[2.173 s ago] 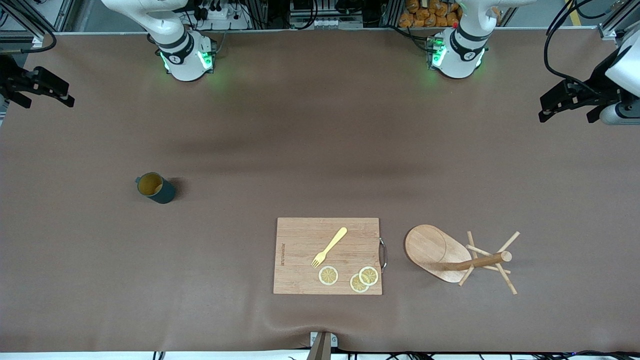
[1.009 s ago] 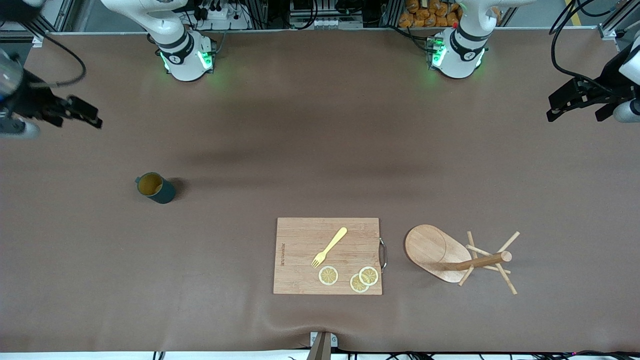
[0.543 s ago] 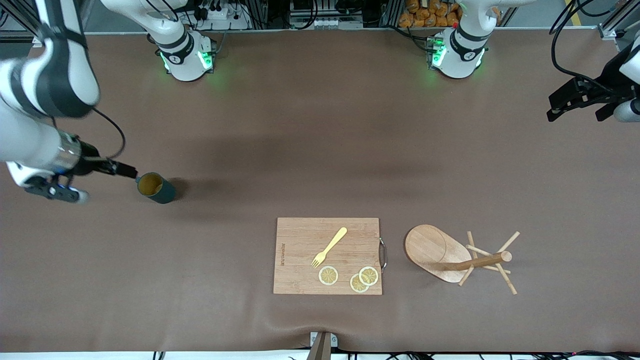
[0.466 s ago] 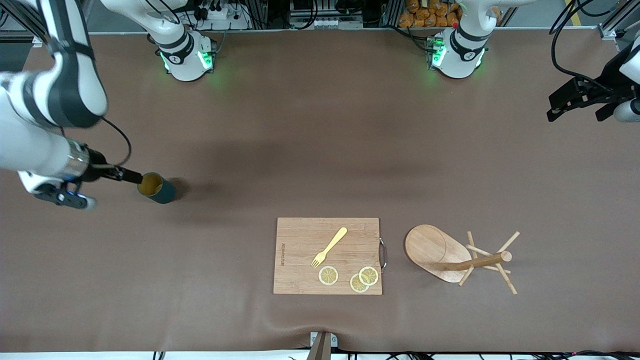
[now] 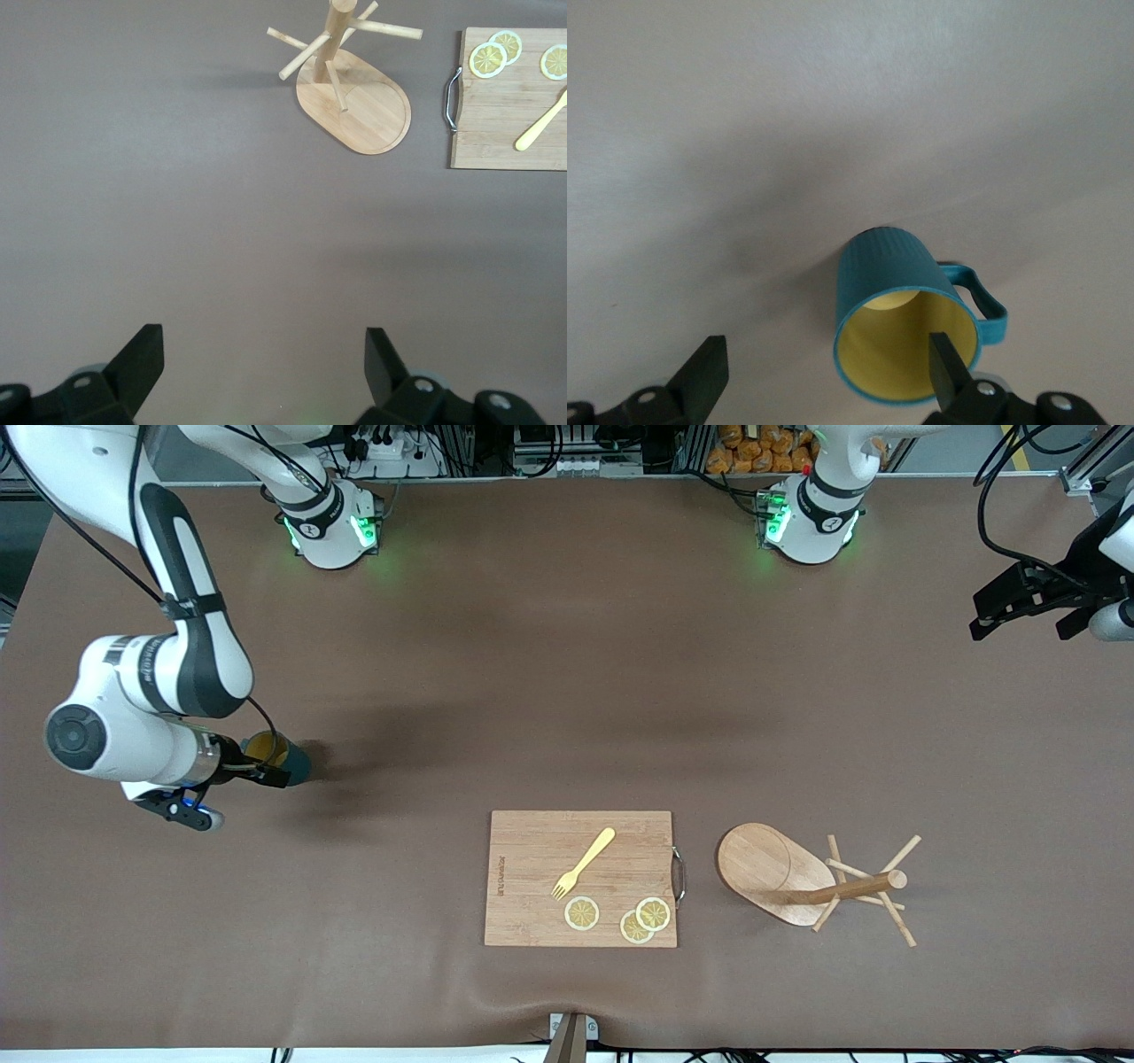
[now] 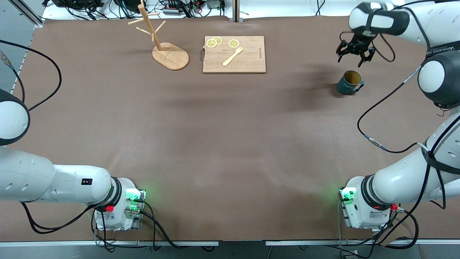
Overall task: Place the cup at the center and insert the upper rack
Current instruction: 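Reach the right gripper down to the teal mug rim, then close the right gripper on the teal mug rim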
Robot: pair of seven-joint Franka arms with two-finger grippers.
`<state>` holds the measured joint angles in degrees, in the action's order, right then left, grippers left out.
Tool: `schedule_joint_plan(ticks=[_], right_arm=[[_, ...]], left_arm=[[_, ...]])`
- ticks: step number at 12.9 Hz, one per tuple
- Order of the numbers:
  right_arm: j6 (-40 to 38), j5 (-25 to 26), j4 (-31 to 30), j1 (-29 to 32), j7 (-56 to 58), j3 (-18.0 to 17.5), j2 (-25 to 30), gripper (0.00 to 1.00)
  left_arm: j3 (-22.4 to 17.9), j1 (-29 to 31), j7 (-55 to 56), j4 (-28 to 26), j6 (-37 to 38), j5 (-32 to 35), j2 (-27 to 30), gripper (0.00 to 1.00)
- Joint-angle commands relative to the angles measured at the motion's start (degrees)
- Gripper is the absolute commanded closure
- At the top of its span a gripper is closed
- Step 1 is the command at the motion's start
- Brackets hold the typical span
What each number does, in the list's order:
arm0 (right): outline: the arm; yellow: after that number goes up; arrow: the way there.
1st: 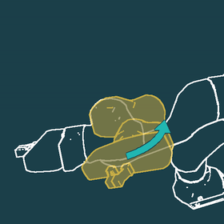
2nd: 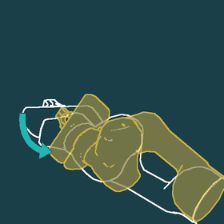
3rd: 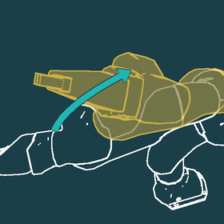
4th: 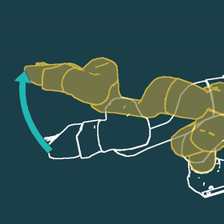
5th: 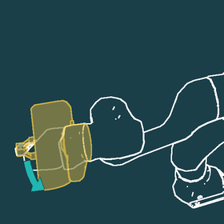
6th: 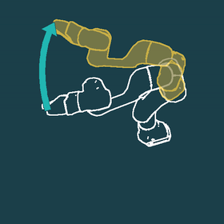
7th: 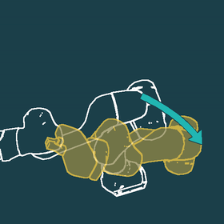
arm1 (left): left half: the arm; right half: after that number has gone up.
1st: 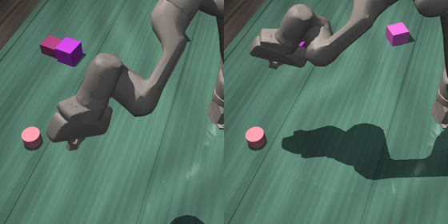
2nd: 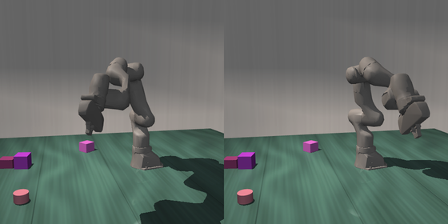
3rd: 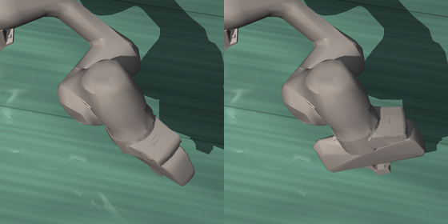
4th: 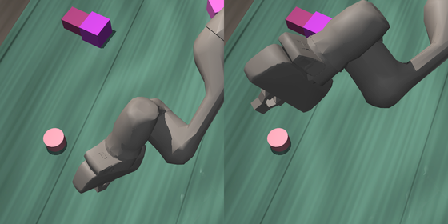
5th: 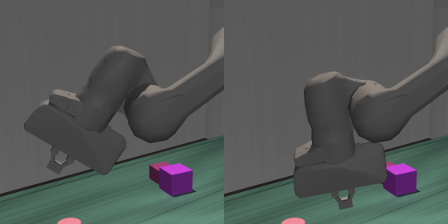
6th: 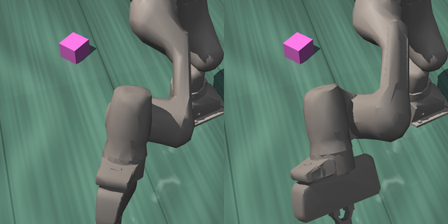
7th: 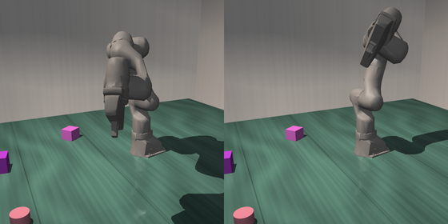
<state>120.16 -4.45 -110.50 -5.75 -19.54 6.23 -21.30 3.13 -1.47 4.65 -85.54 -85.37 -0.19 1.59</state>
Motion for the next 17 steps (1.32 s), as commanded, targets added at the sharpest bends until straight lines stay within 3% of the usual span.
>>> schedule_joint_plan(ticks=[1, 4, 5, 7, 8, 12, 15, 17], right_arm=[[1.7, -1.3, -3.3, 0.0, -3.4, 0.0, 0.6, 0.0], [1.8, -1.3, -4.4, -0.3, -5.8, 0.0, 0.2, 0.0], [1.8, -1.3, -4.4, -0.8, -7.7, 0.0, -0.1, 0.05], [2.4, -1.3, -4.3, -1.5, -8.1, 0.0, -0.4, 0.37], [3.1, -1.3, -4.3, -1.4, -8.1, 0.0, -0.6, 0.47], [6.9, -1.2, -4.3, -0.9, -7.3, 0.1, -2.0, 0.65], [7.2, -1.2, -4.2, -0.7, -7.0, 0.0, -2.2, 0.95], [7.2, -1.1, -4.0, -0.8, -7.0, 0.1, -2.2, 1.0]], left_arm=[[0.3, 0.2, 0.3, 0.7, 0.8, 0.6, 0.0, 0.0], [0.4, 0.2, 0.3, 0.6, 0.6, 0.6, -0.1, 0.0], [0.5, 0.1, 0.4, 0.6, 0.6, 0.6, -0.1, 0.0], [0.5, 0.0, 0.5, 0.6, 0.5, 0.5, -0.1, 0.0], [0.6, 0.0, 0.5, 0.6, 0.4, 0.5, -0.1, 0.0], [0.6, -0.3, 0.4, 0.6, 0.4, 0.4, -0.1, 0.0], [0.7, -0.5, 0.4, 0.6, 0.4, 0.4, -0.1, 0.0], [0.7, -0.6, 0.4, 0.6, 0.4, 0.4, -0.1, 0.0]])
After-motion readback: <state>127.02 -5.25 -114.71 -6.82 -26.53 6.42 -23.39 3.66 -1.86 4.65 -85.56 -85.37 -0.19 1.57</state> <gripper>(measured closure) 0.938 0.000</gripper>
